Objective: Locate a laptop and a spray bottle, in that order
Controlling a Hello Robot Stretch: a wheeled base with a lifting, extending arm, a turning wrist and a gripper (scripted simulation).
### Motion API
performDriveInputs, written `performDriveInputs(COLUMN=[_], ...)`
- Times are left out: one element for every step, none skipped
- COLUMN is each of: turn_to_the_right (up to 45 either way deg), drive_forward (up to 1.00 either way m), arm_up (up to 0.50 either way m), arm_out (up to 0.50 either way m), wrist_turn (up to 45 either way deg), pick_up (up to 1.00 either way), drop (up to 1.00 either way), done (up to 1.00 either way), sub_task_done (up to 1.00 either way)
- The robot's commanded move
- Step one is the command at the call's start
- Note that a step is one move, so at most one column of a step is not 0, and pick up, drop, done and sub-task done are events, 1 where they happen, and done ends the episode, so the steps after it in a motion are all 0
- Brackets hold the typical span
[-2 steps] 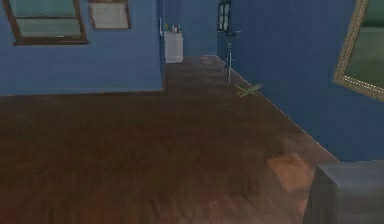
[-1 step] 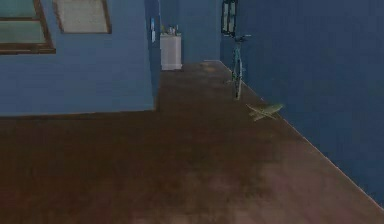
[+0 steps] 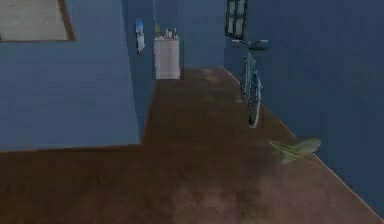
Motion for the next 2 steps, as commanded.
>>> performDriveInputs(turn_to_the_right=[0.0,0.0], drive_forward=[1.00,1.00], arm_up=[0.00,0.00], arm_out=[0.00,0.00], wrist_turn=[0.0,0.0], pick_up=[0.00,0.00], drop=[0.00,0.00], done=[0.00,0.00], sub_task_done=[0.00,0.00])
